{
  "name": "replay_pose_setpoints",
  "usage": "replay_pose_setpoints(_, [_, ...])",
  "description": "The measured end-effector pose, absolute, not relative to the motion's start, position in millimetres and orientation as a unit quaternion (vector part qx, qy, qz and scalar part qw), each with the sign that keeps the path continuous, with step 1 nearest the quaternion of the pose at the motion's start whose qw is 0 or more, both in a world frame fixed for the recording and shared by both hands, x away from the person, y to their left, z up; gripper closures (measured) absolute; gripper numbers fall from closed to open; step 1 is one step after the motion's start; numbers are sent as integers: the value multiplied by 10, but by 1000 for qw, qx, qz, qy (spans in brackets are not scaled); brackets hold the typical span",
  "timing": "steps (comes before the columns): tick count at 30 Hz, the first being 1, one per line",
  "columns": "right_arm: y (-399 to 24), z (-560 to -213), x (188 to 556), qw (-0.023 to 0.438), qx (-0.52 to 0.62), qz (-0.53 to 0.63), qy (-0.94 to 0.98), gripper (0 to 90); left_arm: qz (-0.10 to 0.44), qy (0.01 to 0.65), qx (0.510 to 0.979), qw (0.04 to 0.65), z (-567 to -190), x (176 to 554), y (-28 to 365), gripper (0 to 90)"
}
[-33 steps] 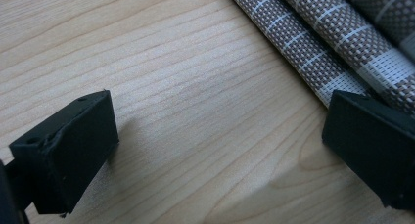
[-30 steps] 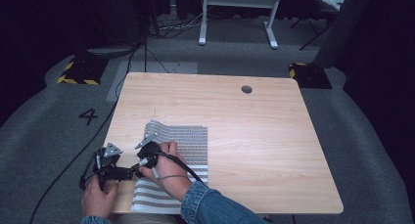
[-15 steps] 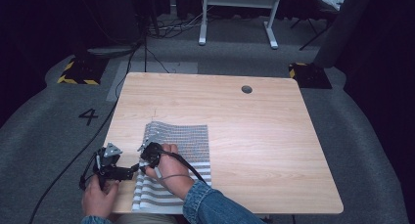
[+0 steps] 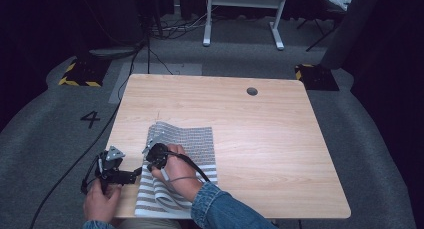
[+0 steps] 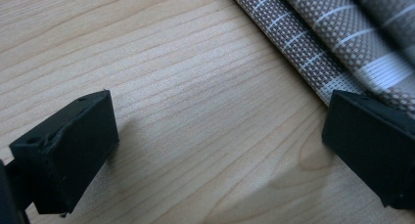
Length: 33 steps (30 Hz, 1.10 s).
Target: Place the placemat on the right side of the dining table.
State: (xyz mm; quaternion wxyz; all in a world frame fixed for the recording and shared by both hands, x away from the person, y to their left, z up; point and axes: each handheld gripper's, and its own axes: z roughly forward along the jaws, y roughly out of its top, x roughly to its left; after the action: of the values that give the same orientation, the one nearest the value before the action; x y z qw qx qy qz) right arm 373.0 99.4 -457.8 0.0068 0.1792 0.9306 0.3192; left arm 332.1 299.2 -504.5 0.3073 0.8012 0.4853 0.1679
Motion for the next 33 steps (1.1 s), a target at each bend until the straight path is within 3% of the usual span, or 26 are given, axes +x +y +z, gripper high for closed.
replay_pose_setpoints(6, [706,-4199,3715,5,192,343,919,888,168,484,801,308,-5047,3330,2990,1])
replay_pose_setpoints(19, [-200,-3283,3833,64,195,403,892,888,168,483,803,307,-5047,3338,2990,1])
replay_pose_setpoints(33, [-989,-2805,3991,137,233,425,864,888,170,487,799,308,-5050,3351,2982,2])
